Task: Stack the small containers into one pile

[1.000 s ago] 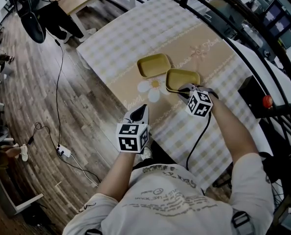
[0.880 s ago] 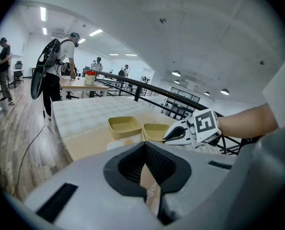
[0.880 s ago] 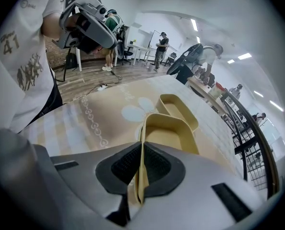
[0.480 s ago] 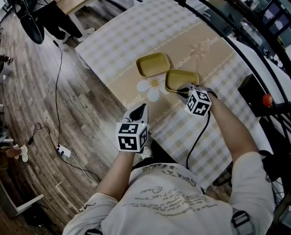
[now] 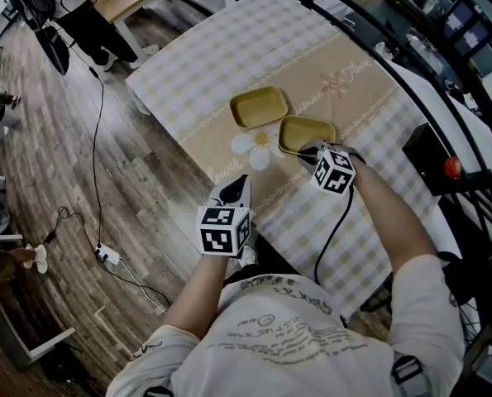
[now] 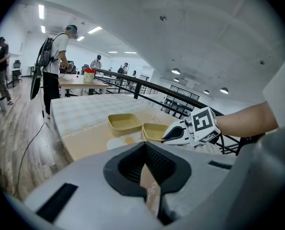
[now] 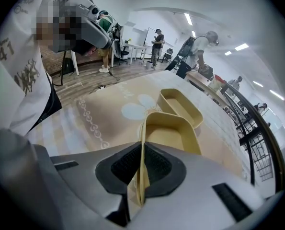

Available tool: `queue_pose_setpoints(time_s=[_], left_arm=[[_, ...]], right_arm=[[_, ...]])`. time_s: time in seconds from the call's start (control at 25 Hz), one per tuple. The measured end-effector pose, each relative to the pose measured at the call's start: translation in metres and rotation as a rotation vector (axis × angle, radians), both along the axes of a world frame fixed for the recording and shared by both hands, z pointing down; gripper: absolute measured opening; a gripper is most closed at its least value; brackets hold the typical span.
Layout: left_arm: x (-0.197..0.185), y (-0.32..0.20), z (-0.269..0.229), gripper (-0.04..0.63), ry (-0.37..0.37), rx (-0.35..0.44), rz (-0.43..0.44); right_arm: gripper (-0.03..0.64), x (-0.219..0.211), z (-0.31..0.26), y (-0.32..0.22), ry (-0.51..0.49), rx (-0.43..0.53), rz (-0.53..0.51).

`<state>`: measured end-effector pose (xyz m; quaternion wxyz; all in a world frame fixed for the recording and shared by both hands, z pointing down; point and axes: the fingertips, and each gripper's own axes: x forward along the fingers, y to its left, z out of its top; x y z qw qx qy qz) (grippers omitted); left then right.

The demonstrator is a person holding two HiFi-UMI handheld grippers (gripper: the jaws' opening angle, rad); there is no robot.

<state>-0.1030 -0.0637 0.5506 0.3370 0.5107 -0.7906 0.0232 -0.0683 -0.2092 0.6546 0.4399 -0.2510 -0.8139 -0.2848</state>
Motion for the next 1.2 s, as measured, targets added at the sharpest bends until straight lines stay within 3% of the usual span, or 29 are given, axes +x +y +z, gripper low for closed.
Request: queue_pose_setpoints(time_s=[0.16,0.32,0.72,0.88,1.04,1.2], left_arm=[[0.002,-0.002,0.0,0.005,-0.001,0.002,0.005],[0.002,-0.003,-0.004,0.005,-0.003,0.006,0.007],[0.007,-0.003,-0.011,0.005,-0.017,0.02,0.019],[0.01,-0.001,-0.018,0.005,-0.025,0.027,0.023],[0.015,0.002,-0.026,0.005,-0.043,0.041,0.031],[0.02,0.003,-0.036,0.005,-0.064,0.06,0.039]], right_arm=[[0.023,0.001,0.001,-0.001,0.005,-0.003,0.012],[0.117,0.002,-0.003,-0.001,0.012,-0.009,0.021],[0.141,-0.001,-0.023,0.003,-0.039,-0.054,0.078],[0.136,-0.003,-0.04,0.001,-0.096,-0.088,0.158],[0.033,-0.003,-0.064,-0.011,-0.207,-0.128,0.301],[0.004,0.001,-0.092,-0.023,-0.338,-0.21,0.47]])
